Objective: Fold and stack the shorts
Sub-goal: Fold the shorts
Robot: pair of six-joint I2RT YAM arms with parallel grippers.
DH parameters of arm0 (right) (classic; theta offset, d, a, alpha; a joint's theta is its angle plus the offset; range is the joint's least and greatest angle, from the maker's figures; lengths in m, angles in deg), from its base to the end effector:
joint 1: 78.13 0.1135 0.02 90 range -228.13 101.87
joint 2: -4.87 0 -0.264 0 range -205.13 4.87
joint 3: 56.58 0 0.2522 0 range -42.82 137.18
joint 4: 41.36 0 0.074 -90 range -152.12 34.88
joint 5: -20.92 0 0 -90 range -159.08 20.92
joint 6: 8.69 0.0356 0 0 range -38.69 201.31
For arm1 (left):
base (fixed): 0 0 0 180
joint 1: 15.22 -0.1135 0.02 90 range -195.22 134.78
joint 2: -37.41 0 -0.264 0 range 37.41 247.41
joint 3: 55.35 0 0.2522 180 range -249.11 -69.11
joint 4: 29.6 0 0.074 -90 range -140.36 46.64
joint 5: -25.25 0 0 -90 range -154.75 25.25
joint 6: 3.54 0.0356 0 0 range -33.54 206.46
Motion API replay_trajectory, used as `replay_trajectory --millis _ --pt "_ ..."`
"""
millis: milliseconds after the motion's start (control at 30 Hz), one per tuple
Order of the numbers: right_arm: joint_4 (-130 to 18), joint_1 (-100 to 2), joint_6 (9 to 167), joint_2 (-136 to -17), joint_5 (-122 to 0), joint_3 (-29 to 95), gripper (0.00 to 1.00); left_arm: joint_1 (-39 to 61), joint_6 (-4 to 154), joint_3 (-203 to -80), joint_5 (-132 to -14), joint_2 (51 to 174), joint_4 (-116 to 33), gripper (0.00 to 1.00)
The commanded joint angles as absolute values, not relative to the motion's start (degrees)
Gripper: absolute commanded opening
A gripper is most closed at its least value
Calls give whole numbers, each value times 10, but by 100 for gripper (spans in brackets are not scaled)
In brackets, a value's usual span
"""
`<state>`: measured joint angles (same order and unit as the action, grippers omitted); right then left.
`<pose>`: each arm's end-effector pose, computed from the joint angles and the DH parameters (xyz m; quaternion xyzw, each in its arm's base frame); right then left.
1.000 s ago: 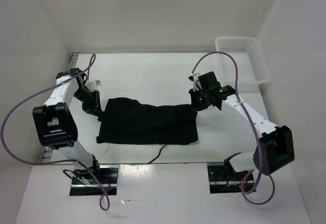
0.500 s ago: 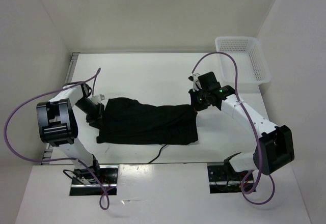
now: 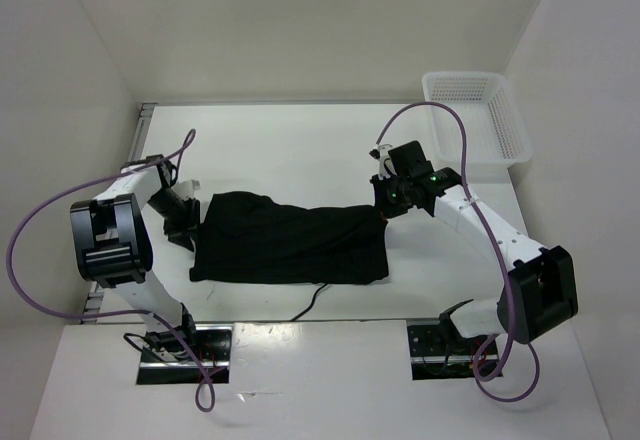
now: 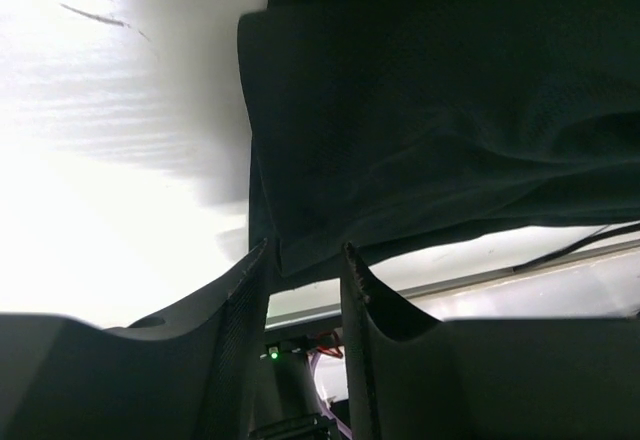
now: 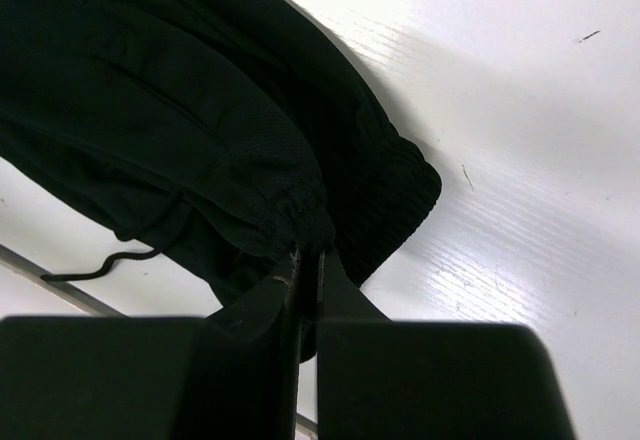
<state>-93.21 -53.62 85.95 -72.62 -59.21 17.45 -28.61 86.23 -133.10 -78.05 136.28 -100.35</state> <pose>0.2492 0.1203 0.2663 -0.1893 0.9323 0.1542 0.2668 0.2864 0.0598 0.1749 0.1196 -0.9859 0.1169 0.0028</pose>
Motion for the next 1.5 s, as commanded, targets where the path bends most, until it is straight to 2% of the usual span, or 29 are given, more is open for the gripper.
replay_trajectory --millis 0,300,433,567,900,1100,1233,1467 --pt "-918 -531 862 -711 -595 174 0 -289 865 -1329 -782 1367 -993 41" --pt "-918 -531 862 -711 -600 174 0 -289 865 -1318 -802 1383 -993 40" --pt "-918 -531 862 -705 -600 174 0 -289 865 -1318 -815 1388 -993 32" --pt "-918 -531 862 -705 -606 174 0 -289 865 -1329 -815 1377 -1005 29" --pt "-918 -531 857 -705 -606 174 0 -289 865 -1356 -809 1359 -1022 33" --pt "-918 -531 857 -705 -606 174 0 -289 865 -1350 -829 1366 -1022 21" --pt "-918 -531 857 -705 -611 174 0 -289 865 -1337 -834 1377 -1015 16" --pt "-918 -531 857 -700 -616 174 0 -289 865 -1318 -828 1390 -1002 20"
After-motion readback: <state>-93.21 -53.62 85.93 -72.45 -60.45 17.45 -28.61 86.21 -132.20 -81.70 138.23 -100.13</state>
